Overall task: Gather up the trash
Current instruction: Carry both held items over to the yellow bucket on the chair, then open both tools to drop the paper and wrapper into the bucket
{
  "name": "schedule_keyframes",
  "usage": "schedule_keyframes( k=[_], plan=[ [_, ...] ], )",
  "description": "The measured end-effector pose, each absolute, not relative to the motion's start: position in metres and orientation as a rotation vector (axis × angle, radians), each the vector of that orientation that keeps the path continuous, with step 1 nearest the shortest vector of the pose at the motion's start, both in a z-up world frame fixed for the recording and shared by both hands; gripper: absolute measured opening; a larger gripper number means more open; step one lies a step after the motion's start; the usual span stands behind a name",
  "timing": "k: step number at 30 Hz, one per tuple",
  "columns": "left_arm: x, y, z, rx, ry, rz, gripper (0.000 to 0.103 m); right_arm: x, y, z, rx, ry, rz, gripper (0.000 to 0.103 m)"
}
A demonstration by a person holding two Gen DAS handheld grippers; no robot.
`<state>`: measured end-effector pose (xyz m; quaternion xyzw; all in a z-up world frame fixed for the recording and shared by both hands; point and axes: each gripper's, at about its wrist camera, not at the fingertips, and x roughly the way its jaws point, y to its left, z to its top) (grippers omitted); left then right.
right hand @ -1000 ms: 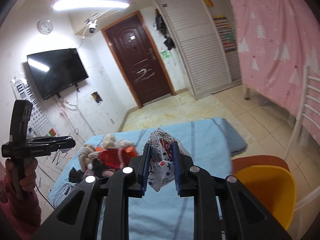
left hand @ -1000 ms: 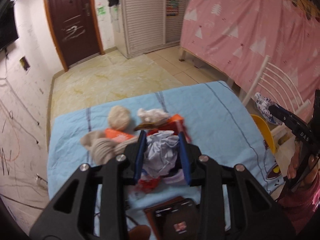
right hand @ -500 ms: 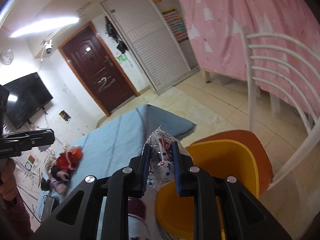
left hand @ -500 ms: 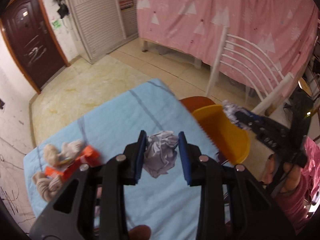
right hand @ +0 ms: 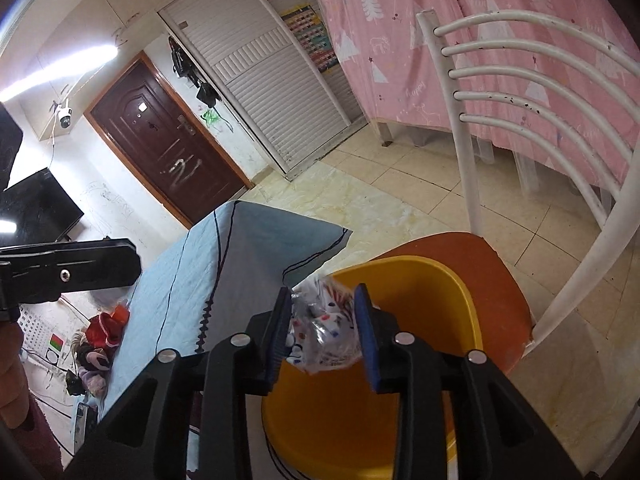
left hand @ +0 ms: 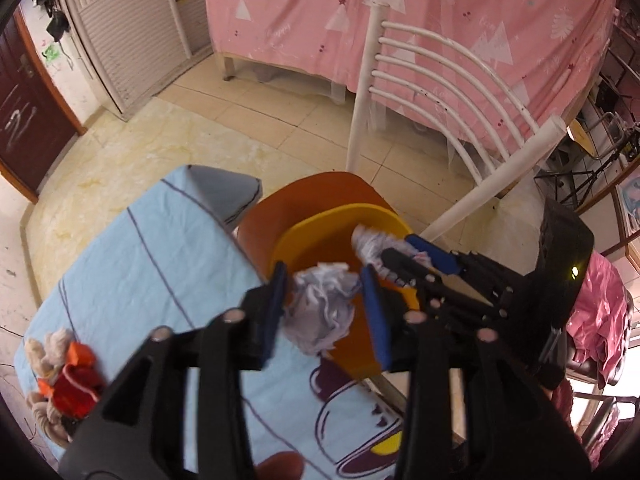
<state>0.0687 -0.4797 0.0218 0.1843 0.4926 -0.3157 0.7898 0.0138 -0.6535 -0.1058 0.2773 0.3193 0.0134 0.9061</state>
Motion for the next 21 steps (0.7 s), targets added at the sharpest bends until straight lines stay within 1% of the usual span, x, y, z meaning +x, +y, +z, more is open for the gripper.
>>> schedule_keyframes(
  k=[1, 2, 3, 5, 12, 21],
  plan=[
    [0.069, -0.484, 0.021, 0.4, 1.054, -0.674, 0.057, 0.013, -0.655, -0.106, 0.573, 0.656, 0.028, 0.033],
    [0.069, -0.488, 0.02, 0.4, 1.05, -0.672, 0.06, 0.013, -0.655, -0.105, 0.574, 0.654, 0.028, 0.04],
    [0.069, -0.49, 0.02, 0.399, 1.046, -0.671, 0.06, 0.012, -0.656, -0.106, 0.577, 0.649, 0.027, 0.047],
    [0.068, -0.493, 0.02, 0.404, 1.041, -0.661, 0.06, 0.012, -0.658, -0.105, 0.584, 0.644, 0.026, 0.05],
    [0.063, -0.483, 0.032, 0.411, 1.008, -0.655, 0.06, 0.01, -0.656, -0.098, 0.585, 0.627, 0.038, 0.05],
    [0.069, -0.419, 0.063, 0.375, 0.941, -0.574, 0.06, 0.002, -0.625, -0.07, 0.531, 0.579, 0.098, 0.05]
  ],
)
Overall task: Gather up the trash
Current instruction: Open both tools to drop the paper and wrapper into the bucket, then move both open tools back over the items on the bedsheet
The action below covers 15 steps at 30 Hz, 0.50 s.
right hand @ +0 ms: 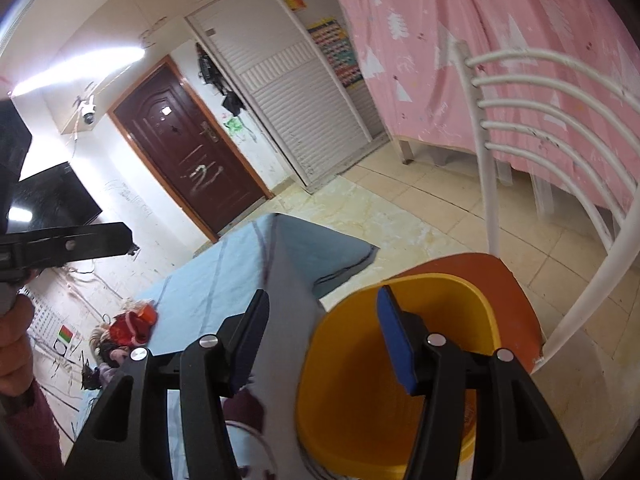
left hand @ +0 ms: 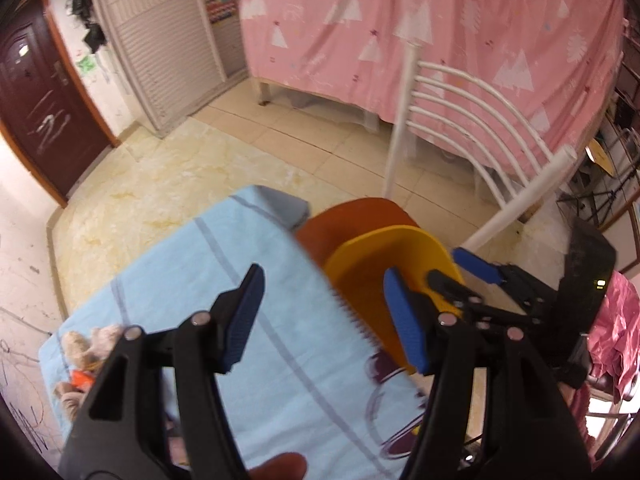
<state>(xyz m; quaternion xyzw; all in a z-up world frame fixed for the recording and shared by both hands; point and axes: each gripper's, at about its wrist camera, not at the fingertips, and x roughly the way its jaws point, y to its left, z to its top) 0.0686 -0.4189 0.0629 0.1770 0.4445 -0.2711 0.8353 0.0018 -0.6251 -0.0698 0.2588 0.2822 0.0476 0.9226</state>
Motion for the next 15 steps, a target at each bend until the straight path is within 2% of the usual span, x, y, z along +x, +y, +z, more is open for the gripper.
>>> schedule_keyframes(
  k=[15],
  plan=[
    [0.103, -0.228, 0.096, 0.252, 0.897, -0.303, 0.06, 0.02, -0.542, -0.038, 0.418, 0.586, 0.212, 0.058]
  ],
)
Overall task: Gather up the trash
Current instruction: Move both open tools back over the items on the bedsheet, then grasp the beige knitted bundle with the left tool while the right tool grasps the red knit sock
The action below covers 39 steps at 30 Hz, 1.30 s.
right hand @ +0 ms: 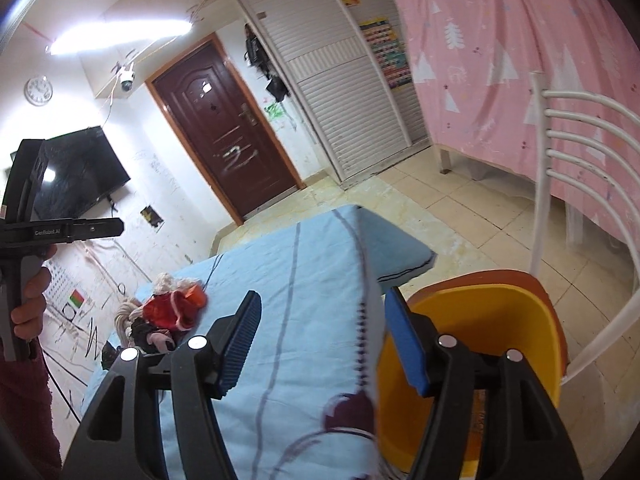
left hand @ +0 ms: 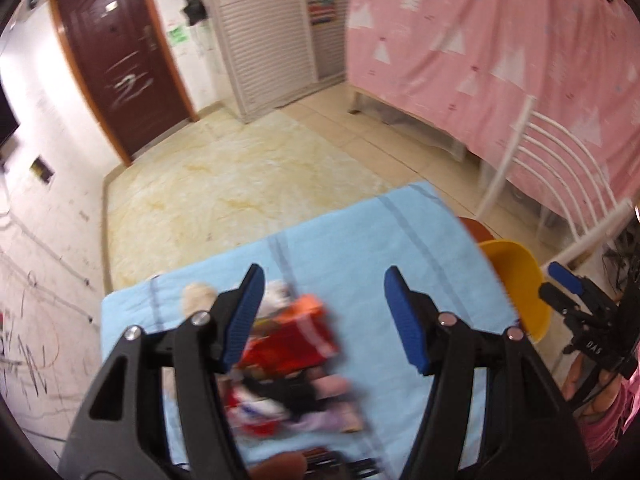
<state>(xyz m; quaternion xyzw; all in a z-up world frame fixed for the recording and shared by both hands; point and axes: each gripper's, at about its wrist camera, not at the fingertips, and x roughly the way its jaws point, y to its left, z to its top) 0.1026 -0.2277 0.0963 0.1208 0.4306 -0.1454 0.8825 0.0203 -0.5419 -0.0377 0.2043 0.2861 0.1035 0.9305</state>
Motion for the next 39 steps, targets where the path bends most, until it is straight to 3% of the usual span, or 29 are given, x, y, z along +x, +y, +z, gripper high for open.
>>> schedule_keyframes(
  k=[18, 23, 34, 39],
  plan=[
    [0.115, -0.072, 0.055, 0.1, 0.995, -0.171, 0.06, 0.085, -0.411, -0.024, 0.254, 0.694, 0.364, 0.059],
    [0.116, -0.051, 0.034, 0.037, 1.039, -0.18, 0.073, 0.095, -0.385, -0.023, 0.228, 0.713, 0.404, 0.061],
    [0.111, -0.041, -0.014, -0.107, 1.162, -0.229, 0.073, 0.111, -0.341, -0.03, 0.182, 0.779, 0.491, 0.065],
    [0.107, -0.042, -0.022, -0.136, 1.165, -0.246, 0.05, 0.123, -0.321, -0.041, 0.137, 0.827, 0.506, 0.068]
  ],
)
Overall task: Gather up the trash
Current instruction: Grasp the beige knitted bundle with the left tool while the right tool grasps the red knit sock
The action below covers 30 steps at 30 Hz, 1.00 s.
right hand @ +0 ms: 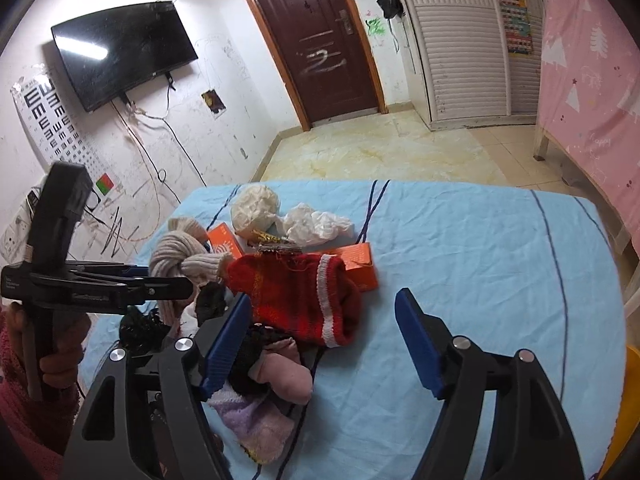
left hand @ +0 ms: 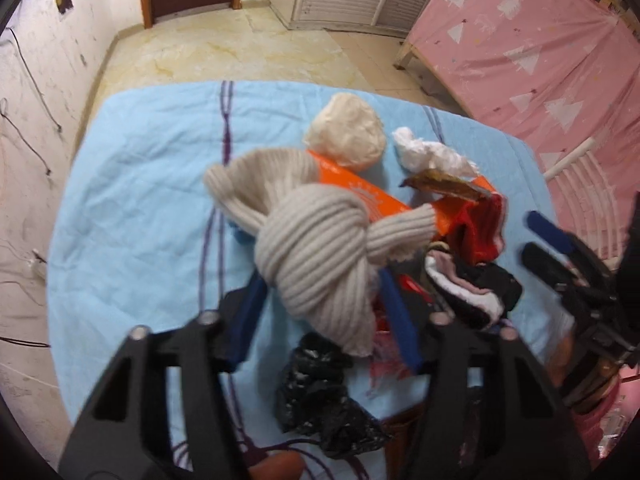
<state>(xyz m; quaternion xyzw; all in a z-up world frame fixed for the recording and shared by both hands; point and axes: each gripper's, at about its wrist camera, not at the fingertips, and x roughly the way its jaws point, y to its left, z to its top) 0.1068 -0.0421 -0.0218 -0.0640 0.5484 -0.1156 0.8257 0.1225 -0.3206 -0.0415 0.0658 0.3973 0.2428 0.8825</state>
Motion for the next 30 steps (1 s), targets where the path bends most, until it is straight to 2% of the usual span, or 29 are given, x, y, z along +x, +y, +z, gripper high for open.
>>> schedule_keyframes(
  k=[13, 14, 15, 16, 17, 18, 20, 23, 30],
  plan=[
    [0.075, -0.03, 0.025, -0.149, 1.006, -0.237, 0.042, 0.141, -0.297, -0.053, 0.16, 0.911, 0.561, 0.068],
    [0.074, -0.028, 0.027, -0.15, 1.0, -0.234, 0.041, 0.14, -0.297, -0.053, 0.159, 0.906, 0.559, 0.062],
    [0.073, -0.026, 0.029, -0.153, 0.995, -0.234, 0.04, 0.139, -0.296, -0.052, 0.156, 0.902, 0.552, 0.048],
    [0.071, -0.026, 0.031, -0.15, 0.989, -0.233, 0.039, 0.139, -0.296, -0.052, 0.149, 0.902, 0.543, 0.039],
    [0.07, -0.025, 0.03, -0.145, 0.987, -0.231, 0.038, 0.138, -0.297, -0.052, 0.14, 0.9, 0.53, 0.026],
    [0.07, -0.026, 0.029, -0.138, 0.991, -0.231, 0.038, 0.138, -0.296, -0.053, 0.139, 0.899, 0.53, 0.018],
    [0.072, -0.027, 0.026, -0.13, 1.004, -0.23, 0.037, 0.135, -0.296, -0.052, 0.134, 0.896, 0.534, 0.008],
    [0.071, -0.027, 0.023, -0.123, 1.014, -0.228, 0.036, 0.124, -0.298, -0.043, 0.123, 0.846, 0.533, 0.003],
    [0.065, -0.029, 0.033, -0.108, 0.978, -0.212, 0.036, 0.11, -0.314, -0.02, 0.179, 0.758, 0.549, 0.002]
  ],
)
